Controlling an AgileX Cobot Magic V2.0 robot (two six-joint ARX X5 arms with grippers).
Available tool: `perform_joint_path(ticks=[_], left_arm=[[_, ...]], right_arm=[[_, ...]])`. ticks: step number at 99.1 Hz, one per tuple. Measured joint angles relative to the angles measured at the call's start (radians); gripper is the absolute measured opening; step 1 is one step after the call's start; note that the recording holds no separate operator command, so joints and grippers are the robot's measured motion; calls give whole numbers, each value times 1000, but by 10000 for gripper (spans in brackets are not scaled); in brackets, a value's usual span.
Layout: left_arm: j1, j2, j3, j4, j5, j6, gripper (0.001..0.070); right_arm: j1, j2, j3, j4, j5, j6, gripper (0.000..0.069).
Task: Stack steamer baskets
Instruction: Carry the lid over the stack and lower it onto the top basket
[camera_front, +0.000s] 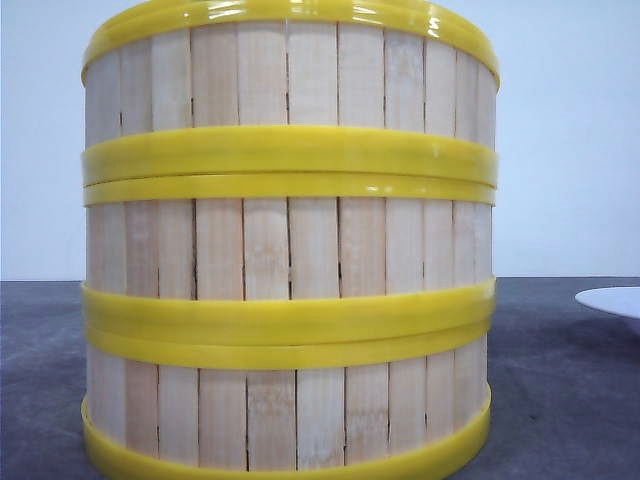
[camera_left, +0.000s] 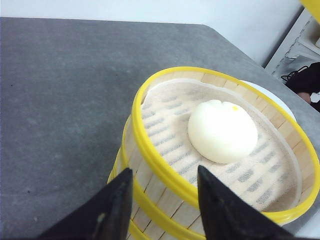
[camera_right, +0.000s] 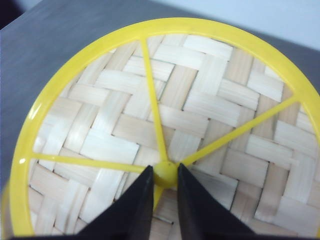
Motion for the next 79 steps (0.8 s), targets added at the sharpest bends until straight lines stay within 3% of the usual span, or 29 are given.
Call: perform_joint_path(ticks=[35, 79], left_arm=[[0, 0, 0, 0, 0, 0, 235], [0, 0, 0, -16, 0, 0, 235]], right_arm=[[276, 151, 22, -63, 48, -1, 53], [319, 240, 22, -83, 108, -12, 53]])
